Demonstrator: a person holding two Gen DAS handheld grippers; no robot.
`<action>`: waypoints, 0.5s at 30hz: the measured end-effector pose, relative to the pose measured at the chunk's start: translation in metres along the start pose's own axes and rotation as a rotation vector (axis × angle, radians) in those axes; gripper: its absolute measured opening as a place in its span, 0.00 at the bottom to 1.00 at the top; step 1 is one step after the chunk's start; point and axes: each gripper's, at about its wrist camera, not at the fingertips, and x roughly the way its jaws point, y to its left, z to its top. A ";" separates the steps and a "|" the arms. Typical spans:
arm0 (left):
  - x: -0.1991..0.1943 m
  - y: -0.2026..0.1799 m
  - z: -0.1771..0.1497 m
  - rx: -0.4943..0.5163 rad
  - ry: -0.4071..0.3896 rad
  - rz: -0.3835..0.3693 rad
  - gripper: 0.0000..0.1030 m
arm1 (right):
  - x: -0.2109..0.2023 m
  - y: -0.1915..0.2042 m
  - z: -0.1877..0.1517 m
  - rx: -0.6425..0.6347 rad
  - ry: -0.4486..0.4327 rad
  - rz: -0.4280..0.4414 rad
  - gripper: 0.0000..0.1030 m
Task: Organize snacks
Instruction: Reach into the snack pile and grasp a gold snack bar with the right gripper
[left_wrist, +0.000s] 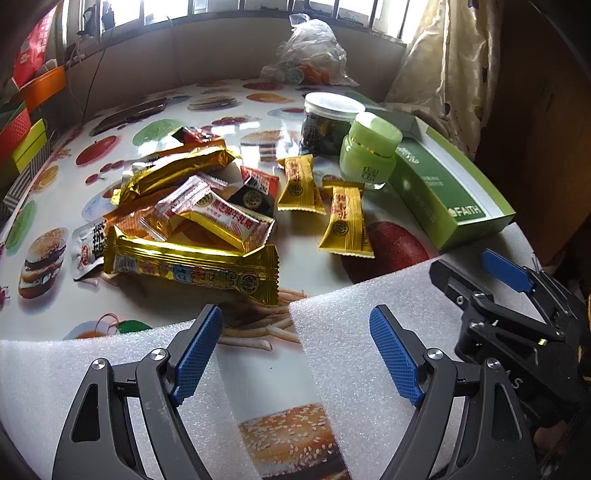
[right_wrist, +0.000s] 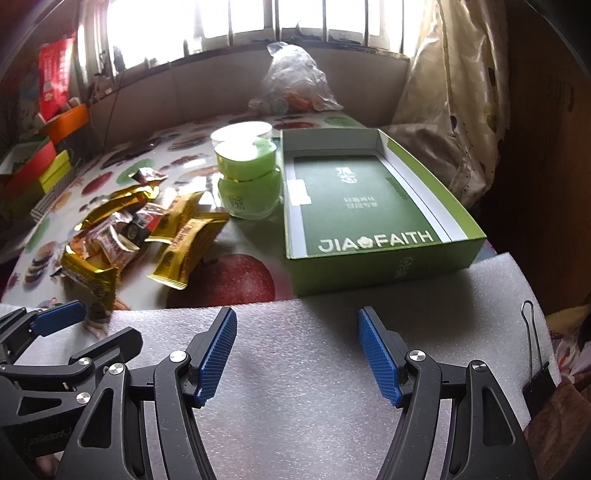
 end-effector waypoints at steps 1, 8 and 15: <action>-0.005 0.002 0.001 0.004 -0.015 -0.006 0.80 | -0.001 0.003 0.002 -0.019 -0.009 0.013 0.66; -0.033 0.015 0.007 0.020 -0.060 -0.059 0.80 | 0.002 0.032 0.023 -0.093 -0.031 0.070 0.66; -0.056 0.036 0.014 -0.011 -0.097 -0.084 0.80 | 0.003 0.042 0.046 -0.106 -0.054 0.100 0.66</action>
